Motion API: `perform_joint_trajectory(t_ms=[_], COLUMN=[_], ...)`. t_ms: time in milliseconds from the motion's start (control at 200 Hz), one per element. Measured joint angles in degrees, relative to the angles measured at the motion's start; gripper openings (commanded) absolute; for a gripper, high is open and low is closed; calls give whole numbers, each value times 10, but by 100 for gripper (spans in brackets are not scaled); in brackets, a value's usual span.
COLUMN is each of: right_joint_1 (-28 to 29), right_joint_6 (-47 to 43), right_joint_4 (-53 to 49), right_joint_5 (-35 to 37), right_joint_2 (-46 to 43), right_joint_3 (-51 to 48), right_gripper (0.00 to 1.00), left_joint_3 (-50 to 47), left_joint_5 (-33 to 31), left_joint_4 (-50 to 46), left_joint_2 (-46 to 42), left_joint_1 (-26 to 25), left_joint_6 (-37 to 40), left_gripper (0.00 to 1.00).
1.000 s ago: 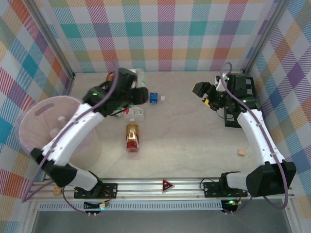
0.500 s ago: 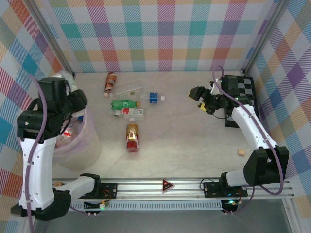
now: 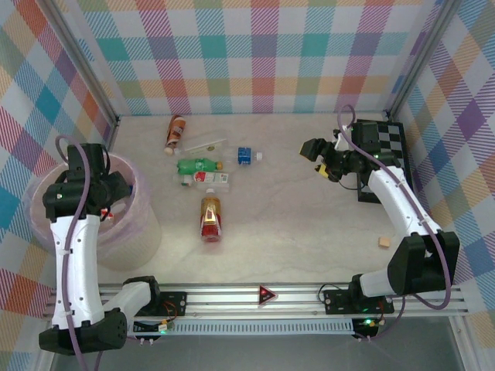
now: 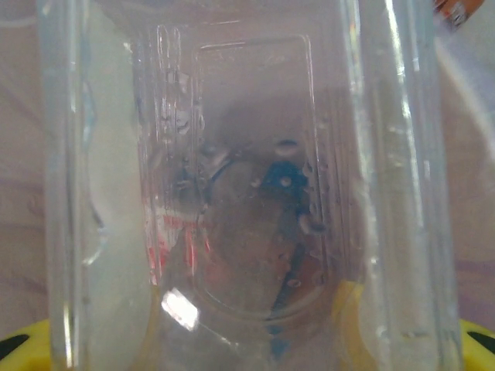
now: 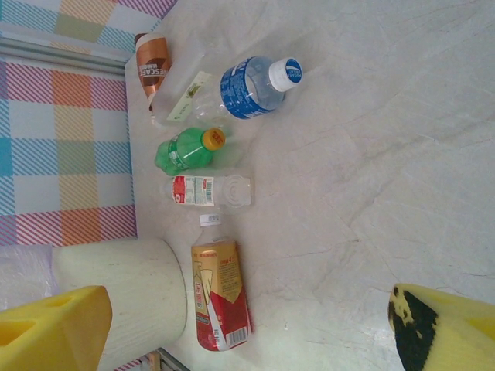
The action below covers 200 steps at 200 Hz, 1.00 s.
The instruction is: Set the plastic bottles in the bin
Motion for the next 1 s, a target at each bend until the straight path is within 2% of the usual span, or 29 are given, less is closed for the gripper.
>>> perform_joint_trajectory(t_ms=[175, 300, 395, 740, 1000], right_joint_1=[0, 0, 0, 0, 0], right_joint_6=[-2, -5, -6, -21, -30], right_joint_4=[-4, -9, -9, -11, -13], right_joint_5=[0, 0, 0, 0, -6], right_joint_2=[0, 1, 1, 7, 7], right_joint_3=[0, 0, 0, 0, 1], right_gripper=[93, 93, 93, 94, 95], left_joint_3=[-48, -76, -89, -76, 74], left_joint_5=[1, 17, 22, 32, 32], left_joint_4=[17, 40, 53, 45, 3], left_joint_2=[-5, -7, -10, -10, 13], left_joint_1=[5, 8, 11, 12, 12], left_joint_6=[0, -5, -7, -2, 26], left_gripper=[38, 72, 85, 100, 100])
